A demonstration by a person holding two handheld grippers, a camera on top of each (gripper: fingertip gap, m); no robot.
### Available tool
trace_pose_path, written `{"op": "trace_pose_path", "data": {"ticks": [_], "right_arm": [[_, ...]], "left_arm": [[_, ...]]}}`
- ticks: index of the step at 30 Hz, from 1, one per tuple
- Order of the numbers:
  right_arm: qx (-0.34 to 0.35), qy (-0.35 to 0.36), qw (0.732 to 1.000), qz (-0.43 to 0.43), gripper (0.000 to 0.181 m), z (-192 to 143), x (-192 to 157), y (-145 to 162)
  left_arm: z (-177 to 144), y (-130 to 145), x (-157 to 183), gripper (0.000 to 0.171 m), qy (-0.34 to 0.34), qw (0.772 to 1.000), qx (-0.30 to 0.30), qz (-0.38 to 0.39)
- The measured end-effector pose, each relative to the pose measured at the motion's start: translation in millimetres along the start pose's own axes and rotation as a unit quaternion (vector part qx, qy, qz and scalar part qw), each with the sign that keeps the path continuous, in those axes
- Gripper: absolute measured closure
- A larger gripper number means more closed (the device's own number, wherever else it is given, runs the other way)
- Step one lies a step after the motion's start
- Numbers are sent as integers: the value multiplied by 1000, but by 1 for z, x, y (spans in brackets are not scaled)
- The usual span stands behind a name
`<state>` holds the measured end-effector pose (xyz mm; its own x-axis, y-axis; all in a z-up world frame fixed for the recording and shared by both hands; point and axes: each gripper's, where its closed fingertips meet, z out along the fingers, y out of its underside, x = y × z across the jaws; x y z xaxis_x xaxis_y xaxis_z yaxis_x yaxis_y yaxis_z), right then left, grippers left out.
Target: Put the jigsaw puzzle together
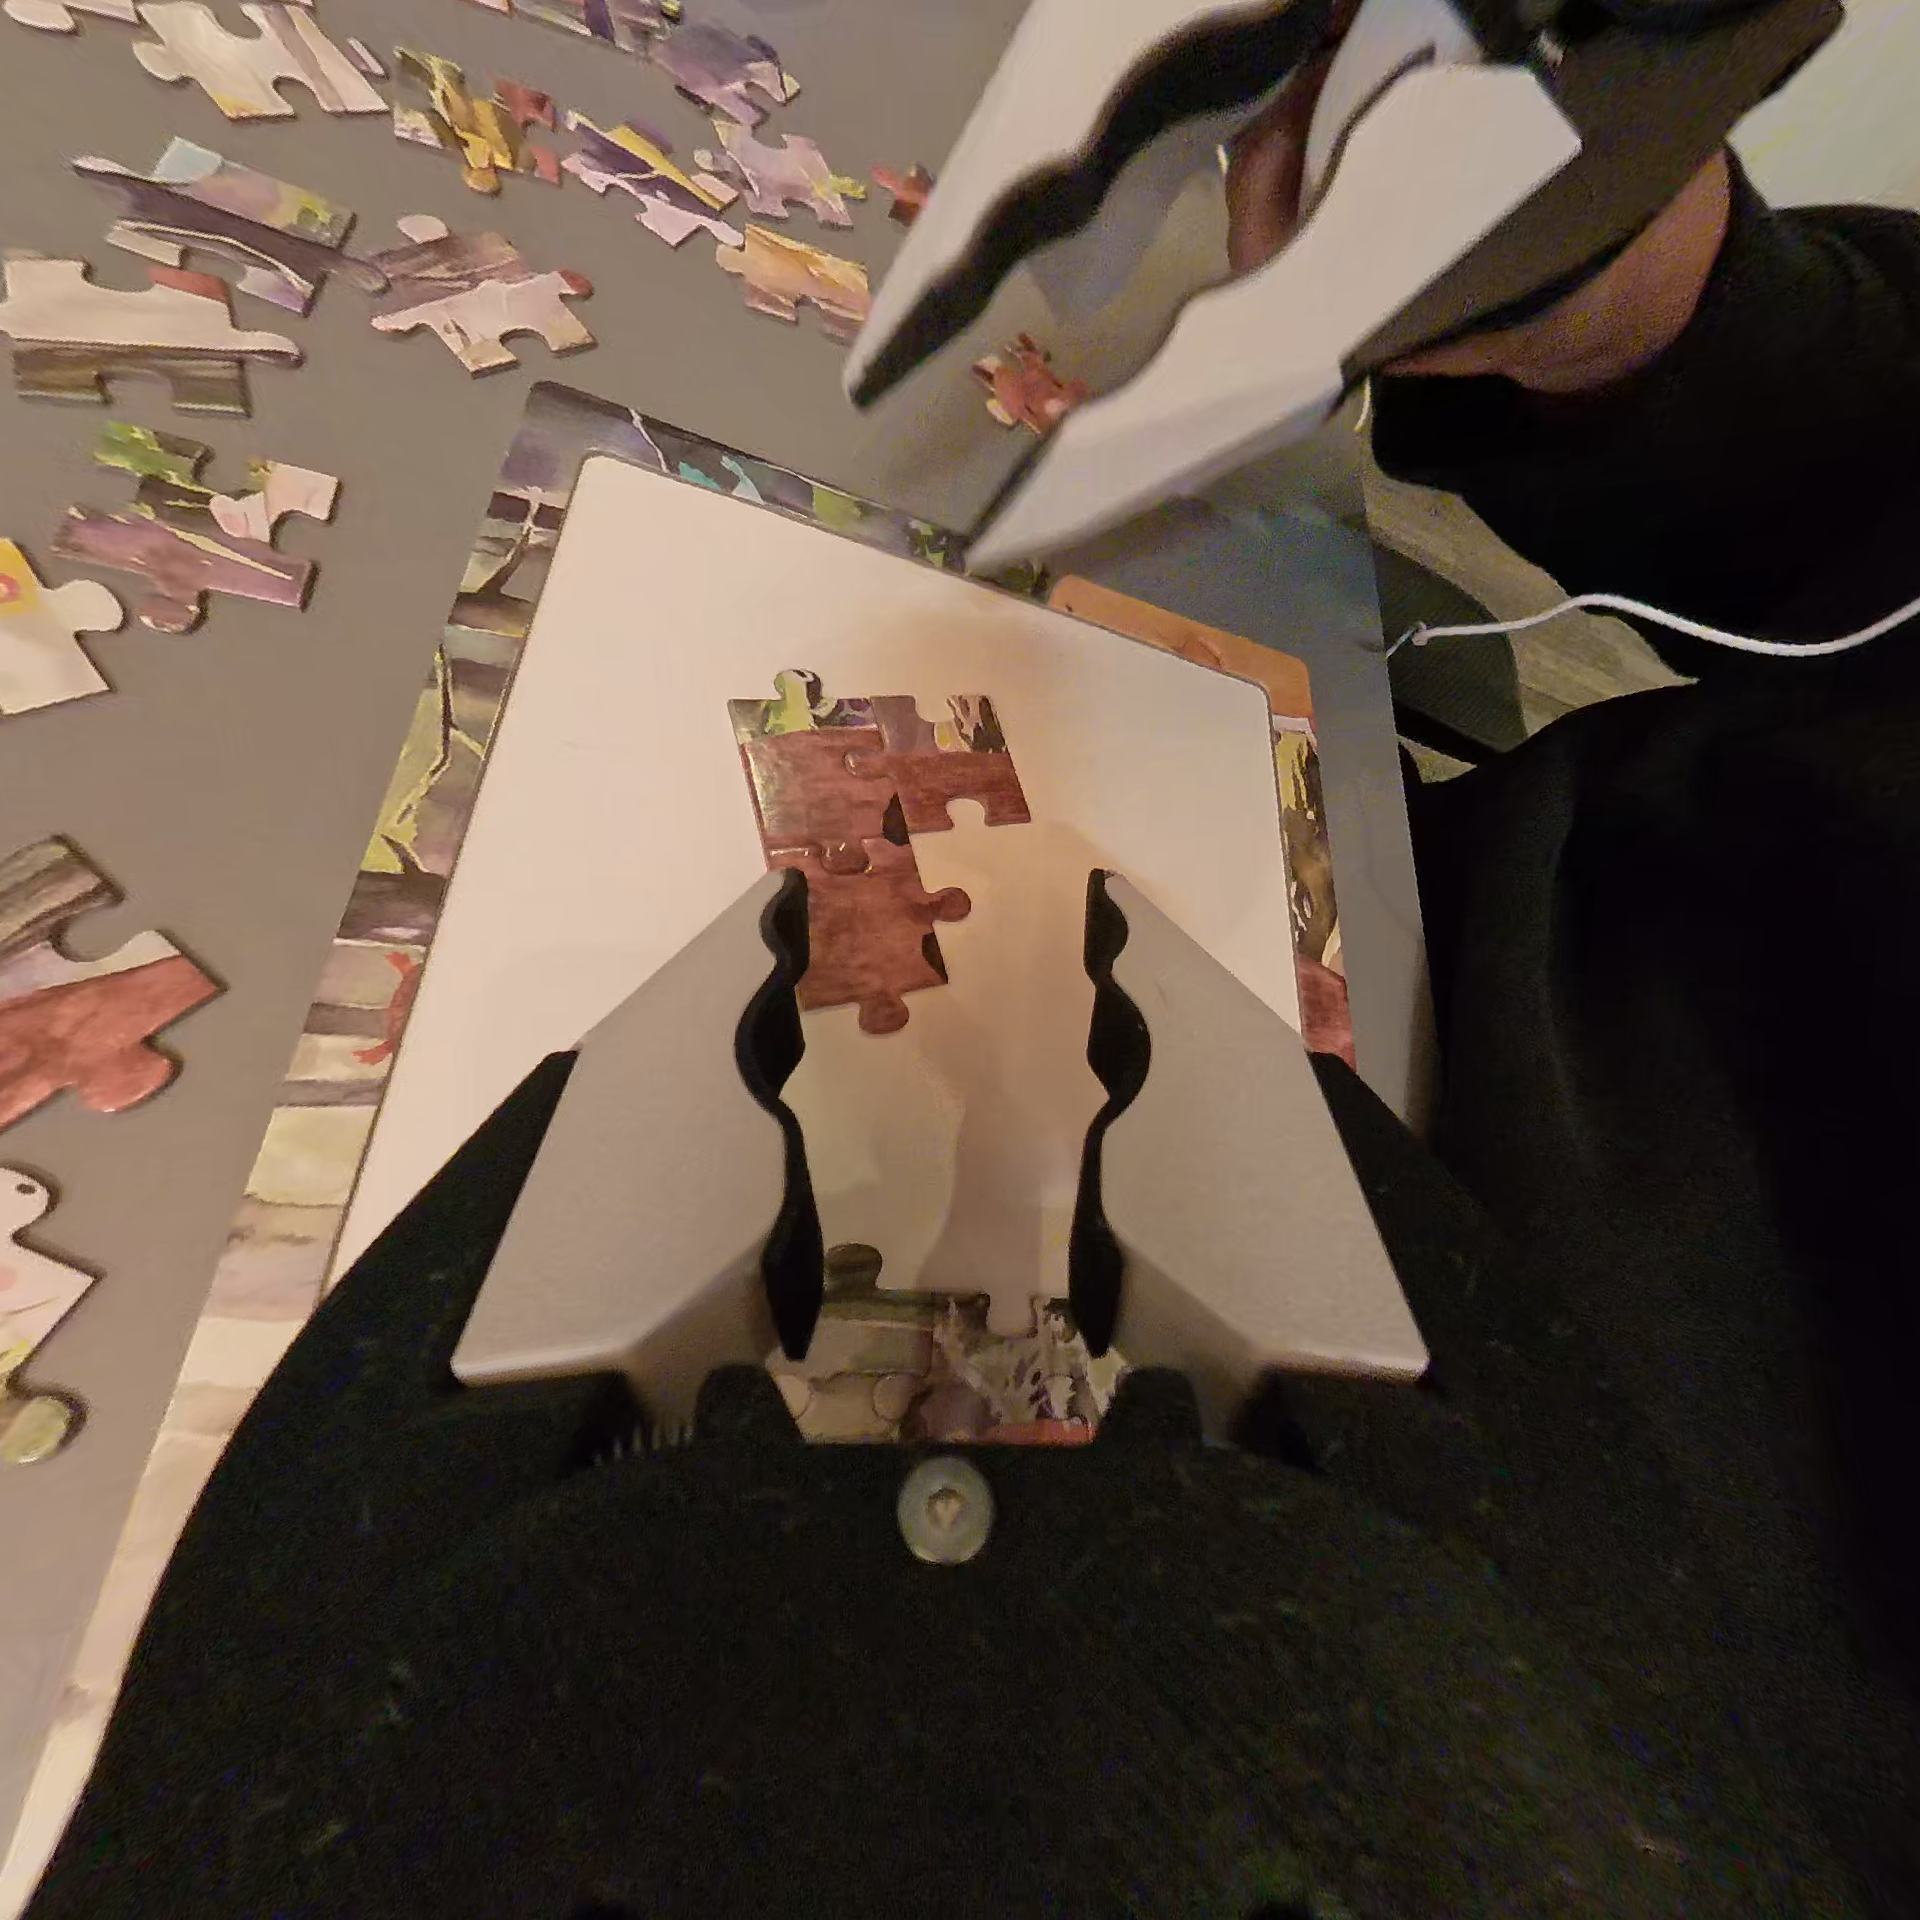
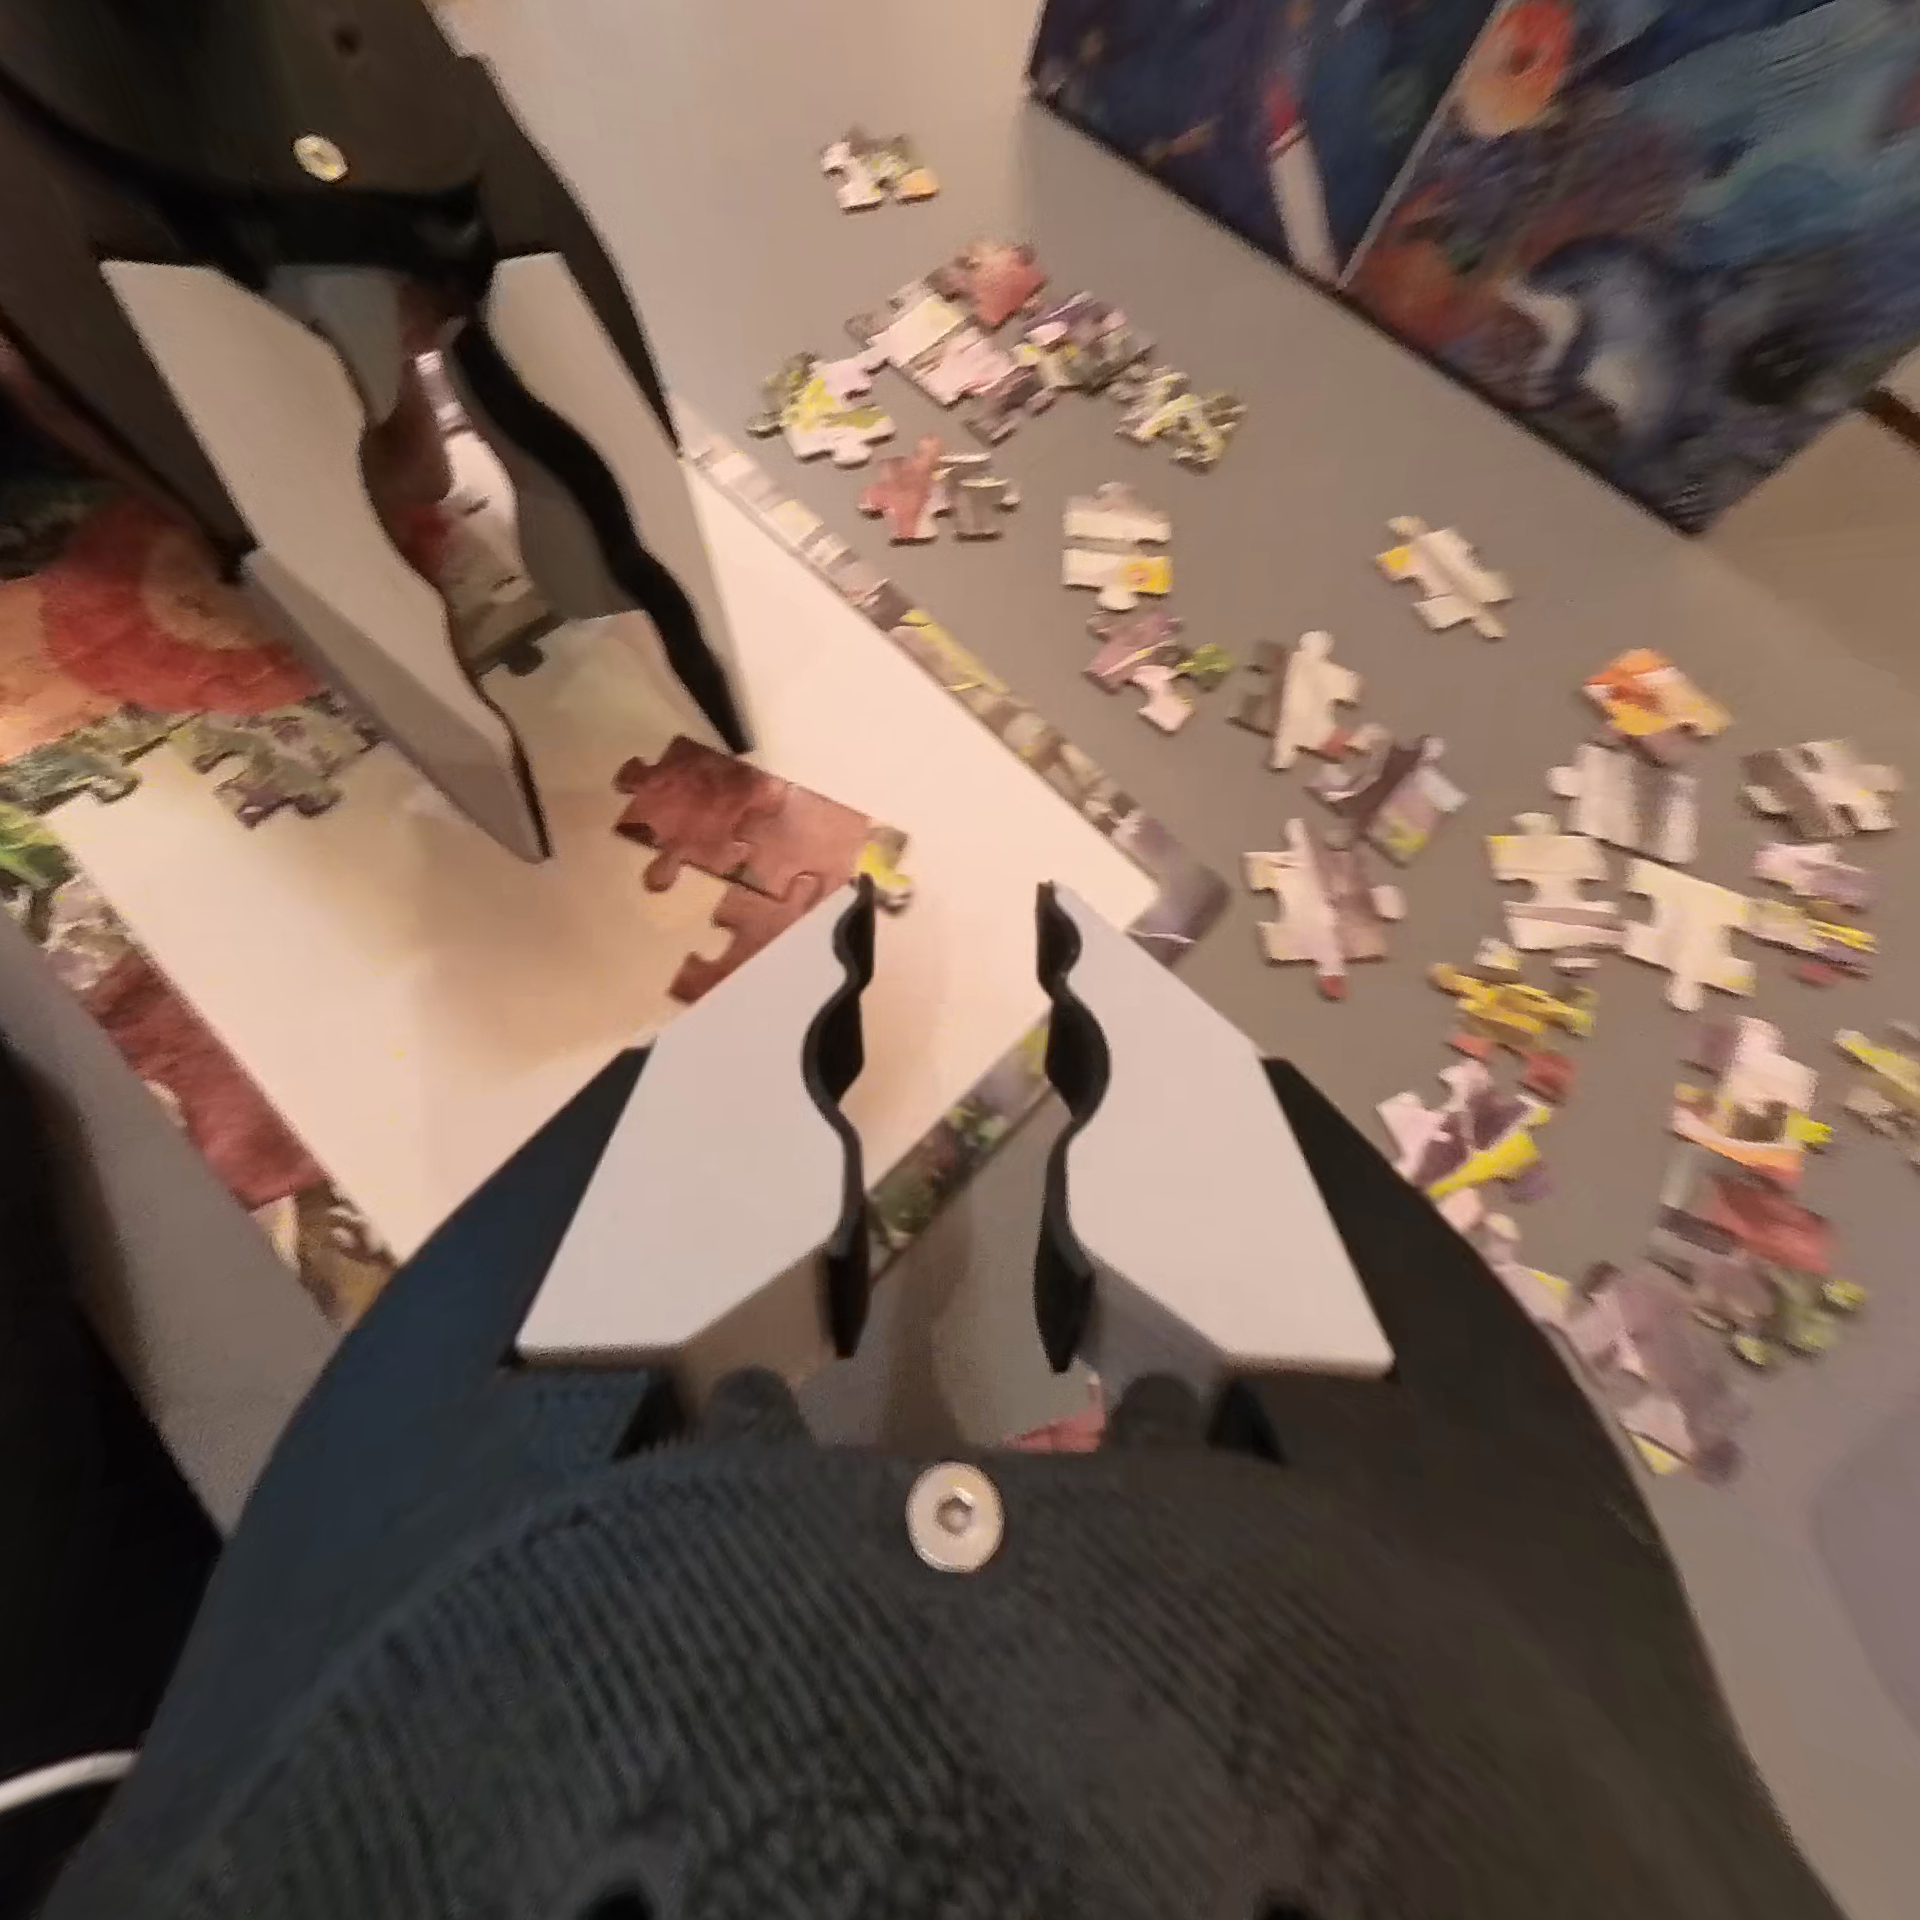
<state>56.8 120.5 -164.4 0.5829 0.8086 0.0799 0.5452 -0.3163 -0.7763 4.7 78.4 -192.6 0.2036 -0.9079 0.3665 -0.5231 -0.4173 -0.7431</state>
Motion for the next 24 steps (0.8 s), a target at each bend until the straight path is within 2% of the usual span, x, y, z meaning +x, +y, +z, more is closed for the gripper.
{"op": "trace_pose_path", "data": {"ticks": [4,9,16,19,21,24], "right_arm": [[31,18,999,16,153,-6,19,-4],[37,-8,999,33,153,-1,12,-4],[-18,-69,996,51,139,15,-32,11],[-51,-41,997,30,133,23,-40,21],[-69,-17,997,16,130,27,-40,26],[-89,-21,995,30,127,31,-47,31]], "left_arm": [[-1,-1,-1,120,-3,1000,4,-1],[-2,-2,-4,121,-8,1000,8,-3],[-3,-3,-6,125,-15,1000,12,-1],[-2,-3,-9,128,-35,999,8,13],[-1,-6,-10,136,-49,999,13,21],[0,-17,-18,152,-77,996,33,16]]}}
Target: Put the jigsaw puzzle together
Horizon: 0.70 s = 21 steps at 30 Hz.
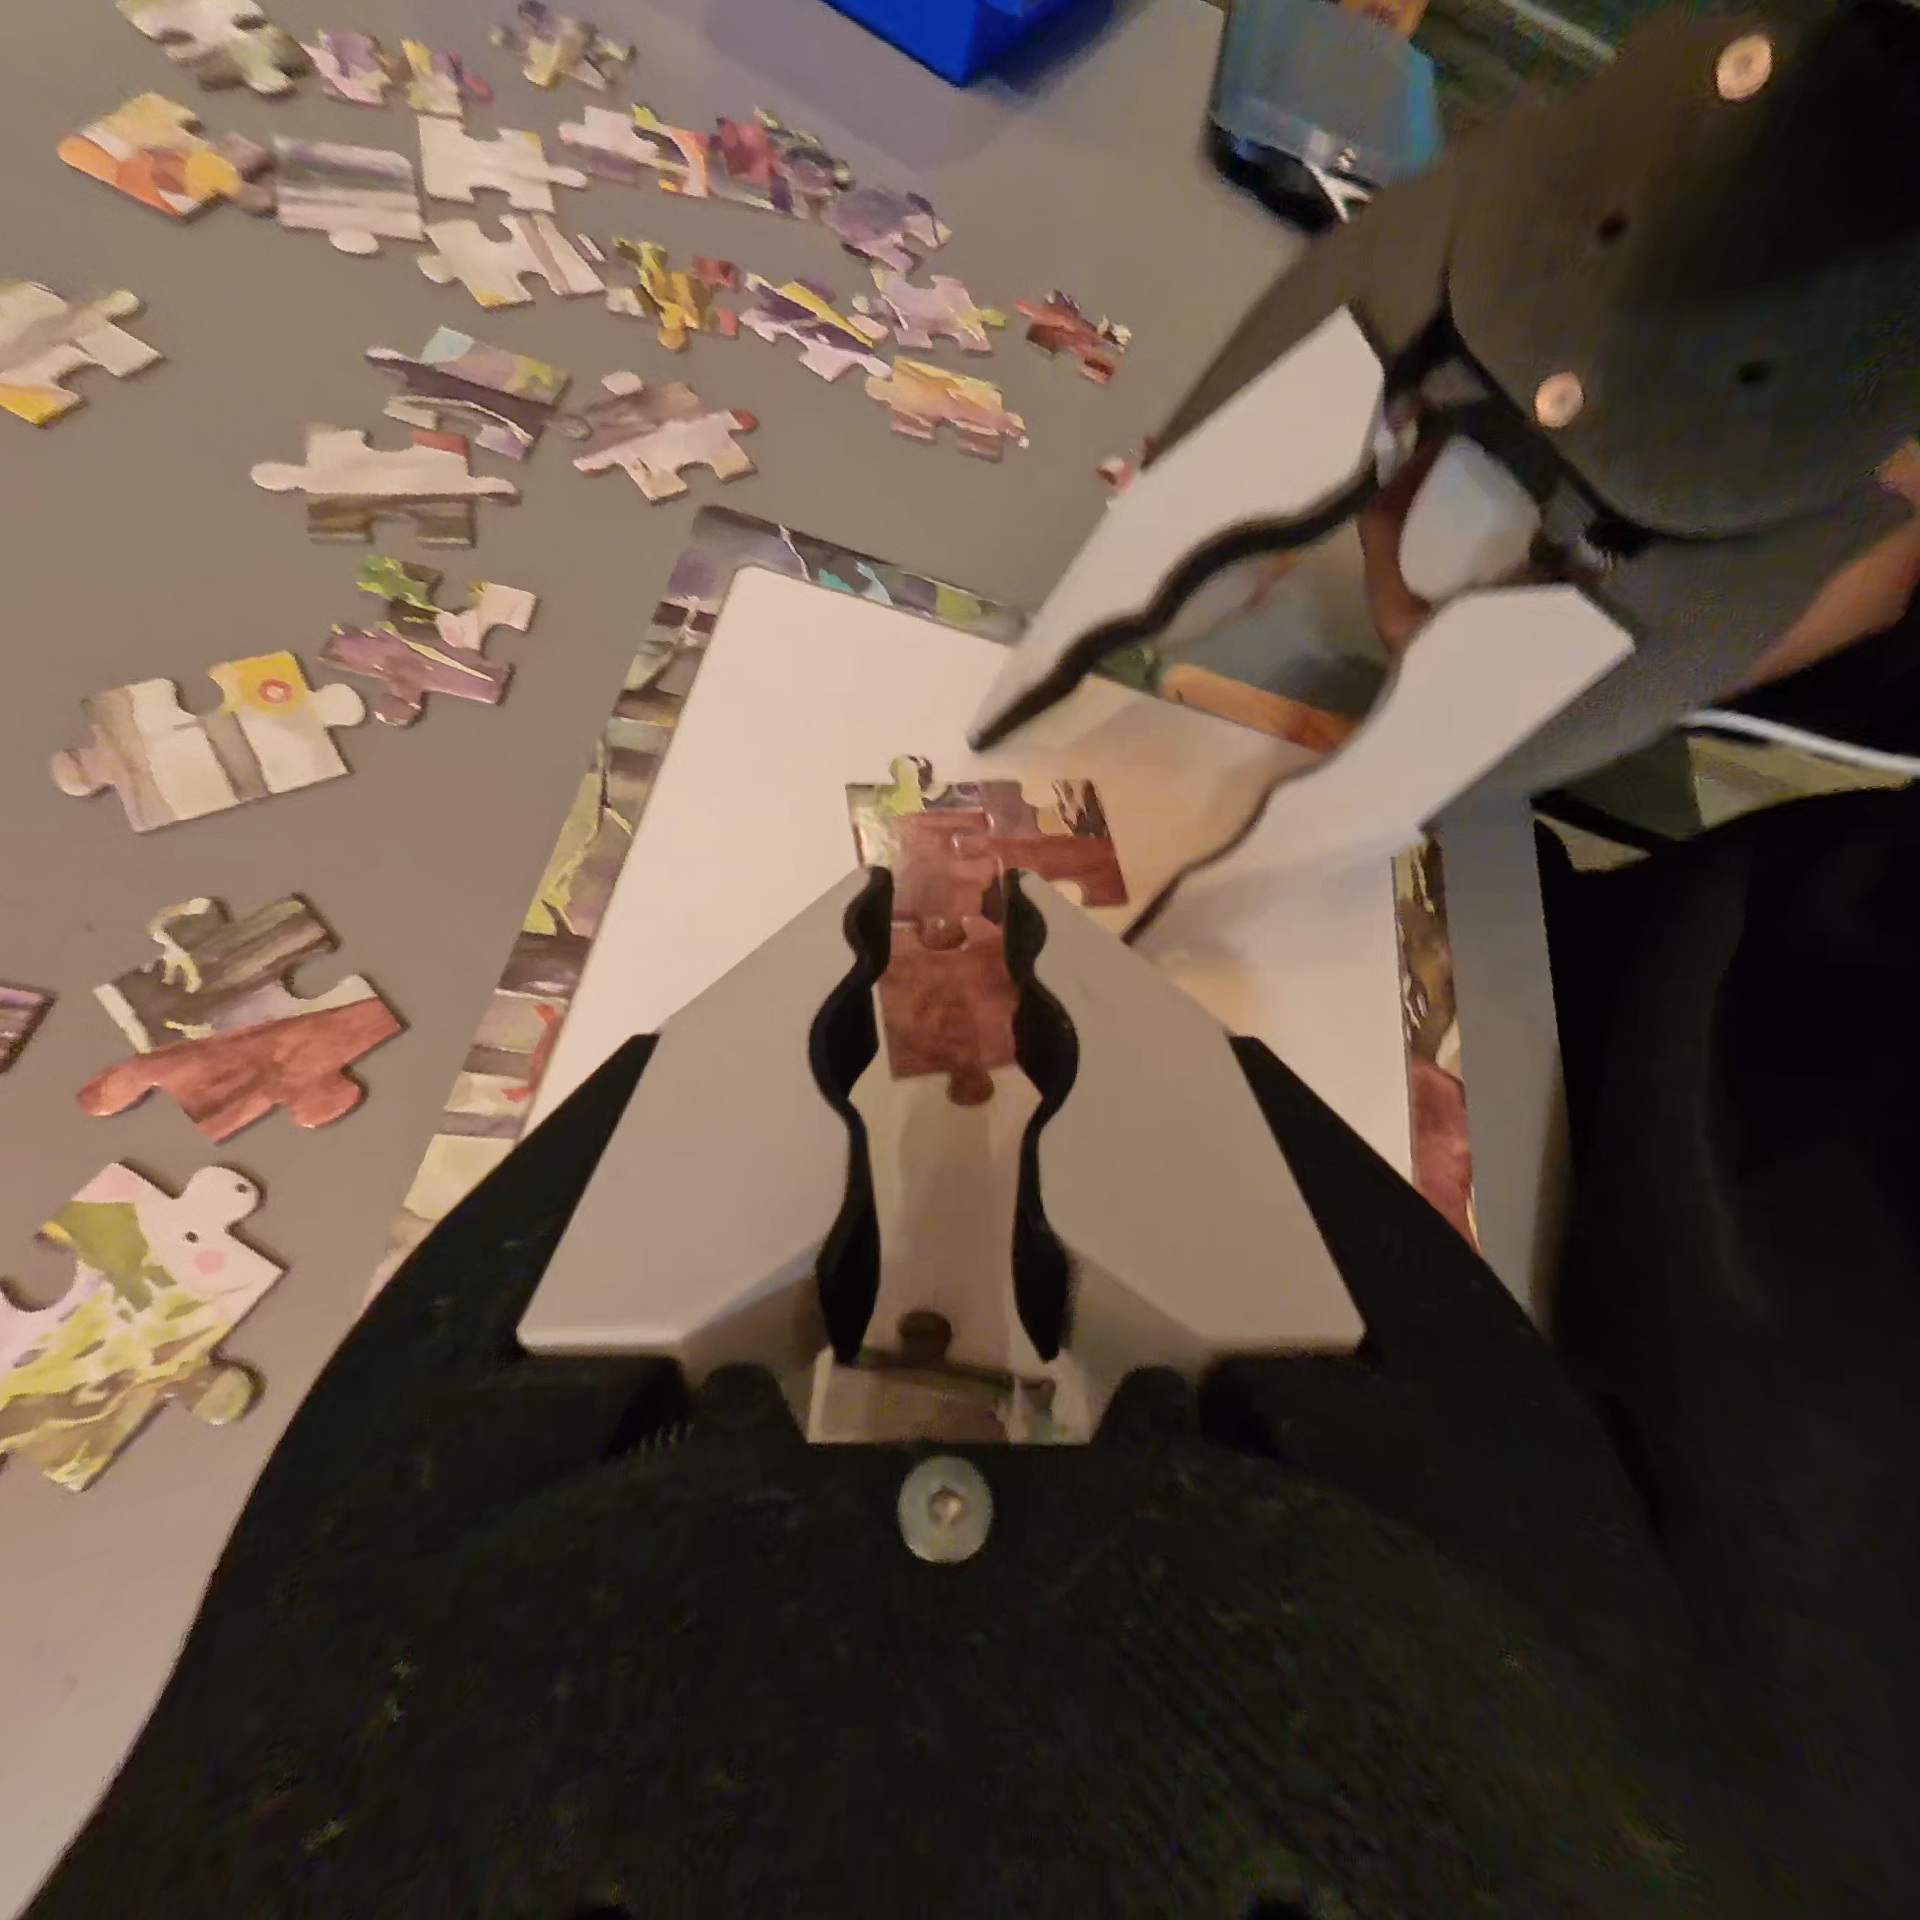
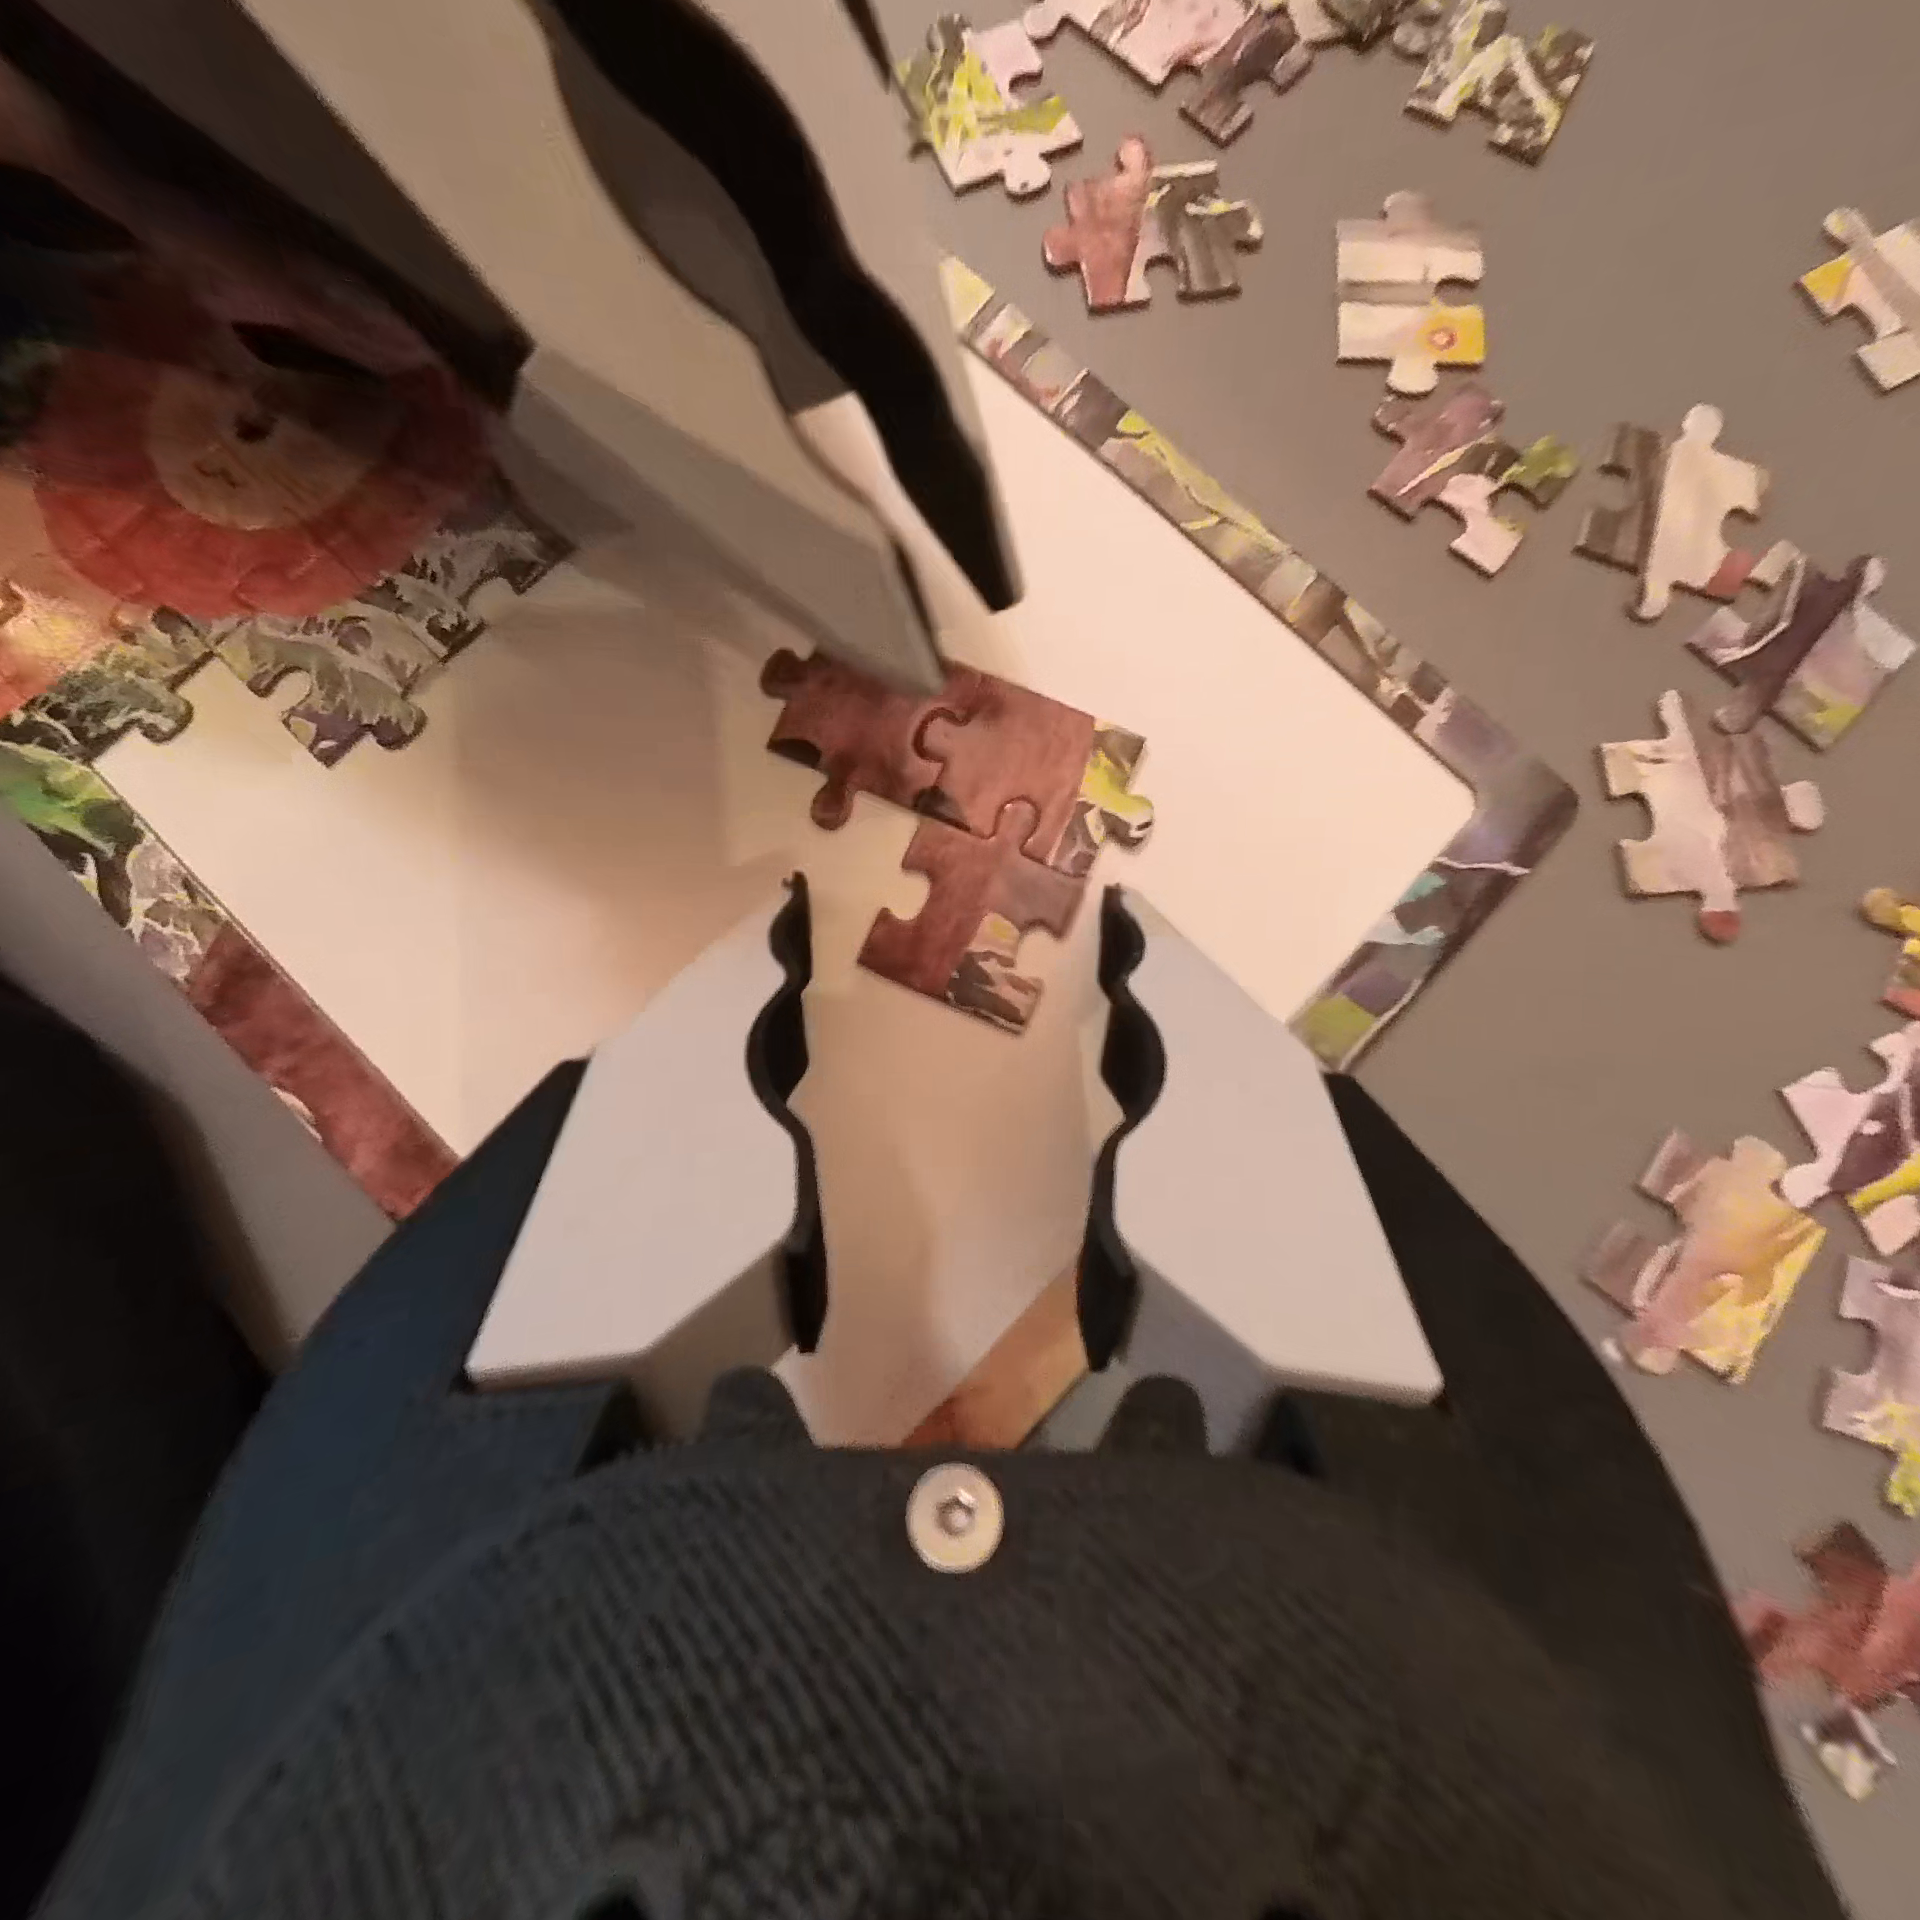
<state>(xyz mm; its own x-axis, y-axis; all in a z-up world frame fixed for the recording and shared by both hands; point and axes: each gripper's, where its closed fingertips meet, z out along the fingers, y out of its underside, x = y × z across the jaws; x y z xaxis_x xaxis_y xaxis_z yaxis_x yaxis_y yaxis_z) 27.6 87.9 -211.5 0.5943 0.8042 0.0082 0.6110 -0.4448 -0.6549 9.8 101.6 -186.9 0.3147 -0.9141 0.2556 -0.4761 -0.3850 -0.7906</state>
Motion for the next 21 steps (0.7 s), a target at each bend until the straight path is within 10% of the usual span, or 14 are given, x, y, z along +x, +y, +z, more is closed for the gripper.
{"op": "trace_pose_path", "data": {"ticks": [21], "right_arm": [[17,-49,998,33,163,-3,-6,-8]], "left_arm": [[18,14,-15,171,-33,996,-81,-1]]}}
